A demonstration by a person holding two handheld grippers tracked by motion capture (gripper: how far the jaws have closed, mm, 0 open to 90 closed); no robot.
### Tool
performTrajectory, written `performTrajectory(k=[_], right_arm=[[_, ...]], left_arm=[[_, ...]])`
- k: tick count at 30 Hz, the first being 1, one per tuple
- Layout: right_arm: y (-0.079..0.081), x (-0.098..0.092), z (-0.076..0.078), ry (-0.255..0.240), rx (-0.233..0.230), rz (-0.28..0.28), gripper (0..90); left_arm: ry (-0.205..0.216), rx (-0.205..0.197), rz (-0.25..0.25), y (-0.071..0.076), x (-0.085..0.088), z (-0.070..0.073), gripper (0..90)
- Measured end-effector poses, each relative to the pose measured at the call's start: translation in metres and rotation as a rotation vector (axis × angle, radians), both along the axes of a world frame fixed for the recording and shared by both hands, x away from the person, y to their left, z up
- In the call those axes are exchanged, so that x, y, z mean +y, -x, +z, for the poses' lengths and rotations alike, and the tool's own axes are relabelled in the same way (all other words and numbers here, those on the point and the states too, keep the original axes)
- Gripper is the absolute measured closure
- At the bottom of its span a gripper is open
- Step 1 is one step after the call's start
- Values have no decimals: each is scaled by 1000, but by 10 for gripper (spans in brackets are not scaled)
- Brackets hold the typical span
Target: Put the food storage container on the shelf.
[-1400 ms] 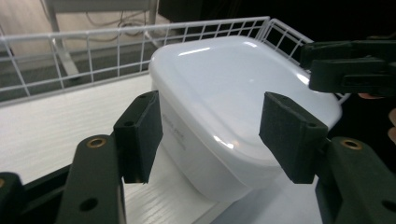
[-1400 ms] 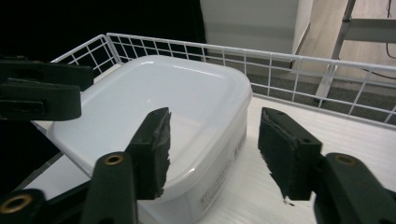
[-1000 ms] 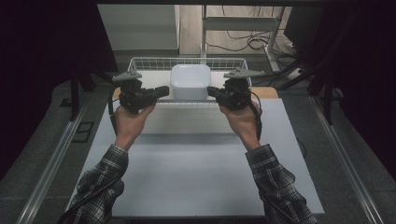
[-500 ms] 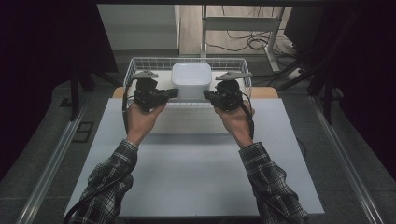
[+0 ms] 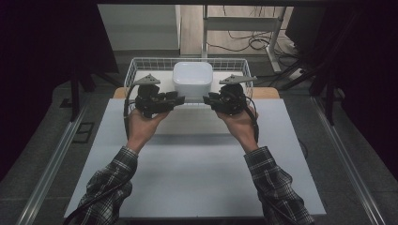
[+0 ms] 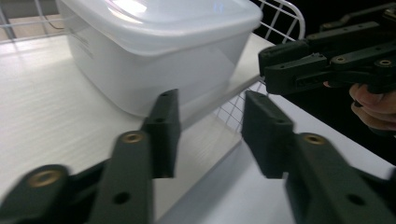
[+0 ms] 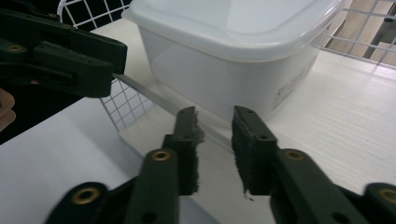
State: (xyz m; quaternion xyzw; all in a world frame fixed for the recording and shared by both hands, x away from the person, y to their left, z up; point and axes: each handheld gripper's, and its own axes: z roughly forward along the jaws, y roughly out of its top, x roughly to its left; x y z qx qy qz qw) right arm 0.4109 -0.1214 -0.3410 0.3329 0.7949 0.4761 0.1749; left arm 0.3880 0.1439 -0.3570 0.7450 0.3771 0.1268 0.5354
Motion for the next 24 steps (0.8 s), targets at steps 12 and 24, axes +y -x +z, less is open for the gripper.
performTrajectory(k=[12,24], right_arm=[[19,-6,-12,1,-8,38,357],[39,-6,-27,37,-22,81,225]], left_arm=[[-10,-2,-50,22,0,-18,216],[-44,6,-76,40,-3,-38,109]])
